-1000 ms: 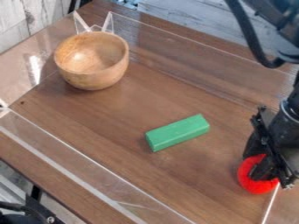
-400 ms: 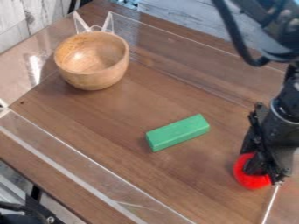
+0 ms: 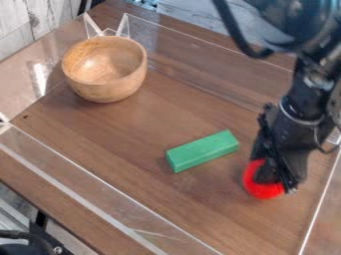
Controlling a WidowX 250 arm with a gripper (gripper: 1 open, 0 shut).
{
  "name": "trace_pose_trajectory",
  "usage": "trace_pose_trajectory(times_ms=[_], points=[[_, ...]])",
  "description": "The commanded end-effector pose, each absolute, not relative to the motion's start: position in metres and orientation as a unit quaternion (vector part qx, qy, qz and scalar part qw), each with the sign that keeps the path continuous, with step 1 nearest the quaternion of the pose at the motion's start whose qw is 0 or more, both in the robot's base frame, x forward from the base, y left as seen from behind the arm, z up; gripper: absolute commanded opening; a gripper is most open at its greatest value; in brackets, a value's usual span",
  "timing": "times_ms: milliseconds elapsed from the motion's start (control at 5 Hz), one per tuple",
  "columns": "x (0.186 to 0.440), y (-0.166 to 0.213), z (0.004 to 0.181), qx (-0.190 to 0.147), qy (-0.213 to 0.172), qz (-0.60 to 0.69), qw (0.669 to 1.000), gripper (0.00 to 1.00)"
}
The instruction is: Move the red object to the left side of the table
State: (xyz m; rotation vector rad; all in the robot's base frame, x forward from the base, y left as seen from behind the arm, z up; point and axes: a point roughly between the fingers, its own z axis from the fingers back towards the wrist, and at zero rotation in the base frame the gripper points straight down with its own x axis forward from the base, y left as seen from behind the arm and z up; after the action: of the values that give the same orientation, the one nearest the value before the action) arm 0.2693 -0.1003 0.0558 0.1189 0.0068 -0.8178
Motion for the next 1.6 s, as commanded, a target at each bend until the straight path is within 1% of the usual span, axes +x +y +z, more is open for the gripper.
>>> trace_pose_trajectory(times_ms=[0, 200, 400, 600, 1000, 1200, 1400], points=[[0.274, -0.108, 0.073, 0.077, -0.024, -0.405, 0.911, 0.00], [0.271, -0.116, 0.084, 0.088, -0.028, -0.401, 0.911, 0.00], [0.268, -0.124, 0.089, 0.091, -0.036, -0.403, 0.910, 0.00], [0.260, -0.123, 0.096, 0.093, -0.043, -0.403, 0.910, 0.00], [0.257, -0.099, 0.155, 0.132, -0.076, -0.396, 0.905, 0.00], [0.258, -0.077, 0.166, 0.148, -0.085, -0.360, 0.917, 0.00], [0.260, -0.048, 0.165, 0.155, -0.088, -0.312, 0.933, 0.00]])
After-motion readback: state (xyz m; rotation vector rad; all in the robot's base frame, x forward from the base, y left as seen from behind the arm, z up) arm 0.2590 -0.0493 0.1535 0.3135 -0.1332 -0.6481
